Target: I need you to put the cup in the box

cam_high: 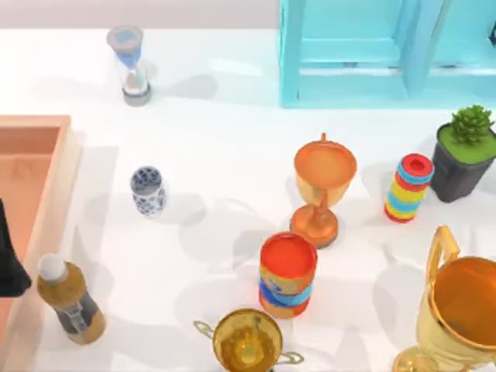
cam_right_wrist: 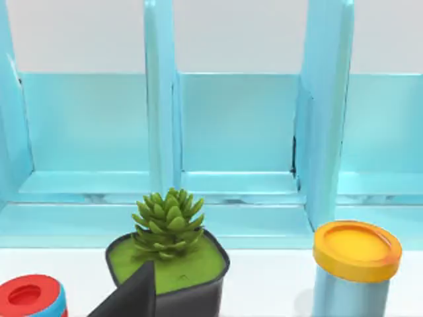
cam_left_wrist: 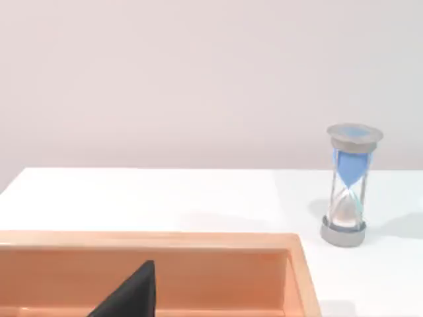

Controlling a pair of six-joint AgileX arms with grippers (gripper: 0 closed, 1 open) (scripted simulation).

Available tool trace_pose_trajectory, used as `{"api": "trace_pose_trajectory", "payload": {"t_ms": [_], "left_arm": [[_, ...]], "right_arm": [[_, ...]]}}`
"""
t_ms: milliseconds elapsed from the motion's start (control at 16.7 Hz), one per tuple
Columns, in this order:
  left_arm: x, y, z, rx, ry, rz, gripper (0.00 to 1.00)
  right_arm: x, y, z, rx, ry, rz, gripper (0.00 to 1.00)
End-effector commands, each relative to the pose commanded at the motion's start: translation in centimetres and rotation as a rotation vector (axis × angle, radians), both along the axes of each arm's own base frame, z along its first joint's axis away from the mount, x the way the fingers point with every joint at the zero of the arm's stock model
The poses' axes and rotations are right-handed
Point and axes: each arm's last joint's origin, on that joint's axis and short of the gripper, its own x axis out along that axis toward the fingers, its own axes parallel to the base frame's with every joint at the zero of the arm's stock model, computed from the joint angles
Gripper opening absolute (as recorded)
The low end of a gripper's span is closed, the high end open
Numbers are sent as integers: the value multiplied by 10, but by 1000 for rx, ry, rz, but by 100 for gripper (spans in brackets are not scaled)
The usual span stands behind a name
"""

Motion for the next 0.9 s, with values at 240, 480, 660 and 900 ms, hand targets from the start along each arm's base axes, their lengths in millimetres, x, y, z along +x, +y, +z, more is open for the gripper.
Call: {"api": "trace_pose_trajectory", "payload": {"t_ms": [240, 480, 660, 900], "left_arm": [[0, -1, 5, -7, 17, -15, 100], [6, -8, 32, -43, 144, -87, 100], [22, -17, 58, -75, 329, -147, 100], [60, -35, 85, -93, 683, -192, 100]], "right_arm": [[0, 0, 0, 0, 0, 0, 100], [0, 0, 0, 0, 0, 0, 100], [0, 0, 0, 0, 0, 0, 100], [0, 0, 0, 0, 0, 0, 100]]}}
